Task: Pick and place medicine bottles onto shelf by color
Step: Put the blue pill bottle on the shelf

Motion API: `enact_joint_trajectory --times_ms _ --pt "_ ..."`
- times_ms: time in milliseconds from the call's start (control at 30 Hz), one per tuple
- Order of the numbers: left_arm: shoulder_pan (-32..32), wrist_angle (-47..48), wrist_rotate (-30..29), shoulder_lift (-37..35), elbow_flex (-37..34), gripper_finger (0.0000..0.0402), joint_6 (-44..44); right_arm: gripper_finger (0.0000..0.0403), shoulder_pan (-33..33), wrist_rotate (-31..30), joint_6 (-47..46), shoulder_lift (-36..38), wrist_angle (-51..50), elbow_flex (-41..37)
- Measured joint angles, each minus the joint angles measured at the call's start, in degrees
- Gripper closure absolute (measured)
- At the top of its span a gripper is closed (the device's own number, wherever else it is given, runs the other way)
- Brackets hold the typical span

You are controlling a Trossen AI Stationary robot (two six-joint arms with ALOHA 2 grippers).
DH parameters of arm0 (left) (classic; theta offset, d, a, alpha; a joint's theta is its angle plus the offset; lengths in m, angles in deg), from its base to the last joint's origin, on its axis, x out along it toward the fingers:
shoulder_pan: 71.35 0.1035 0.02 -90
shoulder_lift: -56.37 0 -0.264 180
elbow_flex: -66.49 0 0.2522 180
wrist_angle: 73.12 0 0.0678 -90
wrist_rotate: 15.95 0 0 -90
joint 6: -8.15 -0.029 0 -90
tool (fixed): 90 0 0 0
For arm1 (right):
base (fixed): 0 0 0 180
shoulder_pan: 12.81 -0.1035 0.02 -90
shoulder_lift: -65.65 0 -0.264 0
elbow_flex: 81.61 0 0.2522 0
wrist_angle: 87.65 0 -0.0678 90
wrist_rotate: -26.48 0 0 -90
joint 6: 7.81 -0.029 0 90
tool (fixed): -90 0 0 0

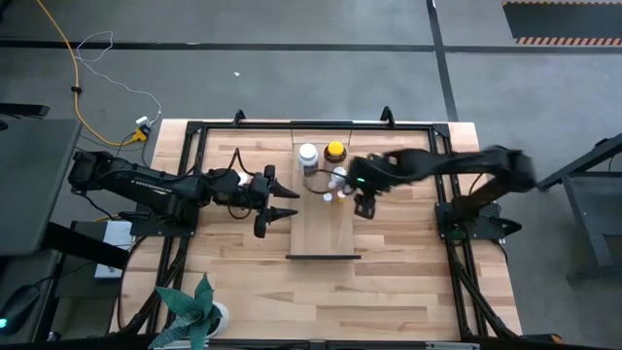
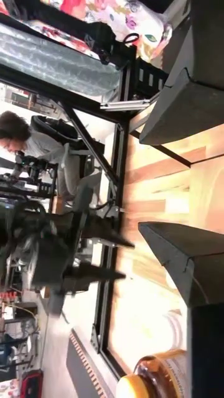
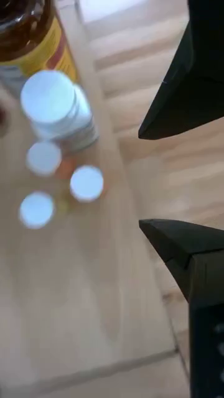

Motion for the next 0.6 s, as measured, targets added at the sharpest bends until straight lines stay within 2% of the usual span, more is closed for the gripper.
enact_joint_trajectory --times_ms 100,200,367,467,600 --pt "0.0 0.1 0.0 -0.8 0.0 0.0197 -0.3 0.0192 -1.7 0.0 -1.4 10.2 16.2 -12.5" --pt "-0.2 0.7 0.0 -2.2 0.0 0.0197 -0.9 0.0192 -3.0 0.0 -1.6 18.2 37.5 -24.2" --pt "-0.4 0.5 -0.2 -7.5 -2.8 0.0197 -0.9 0.0192 -3.4 0.0 1.0 23.7 69.5 -38.7" --pt "-0.4 -3.0 -3.1 -11.7 -7.8 0.0197 -1.0 0.0192 -3.4 -0.2 1.8 23.7 81.4 -44.0" --pt "-0.3 -6.3 -8.7 -16.3 -14.0 0.0197 0.2 0.0192 -3.4 -0.2 1.8 23.5 87.0 -47.2"
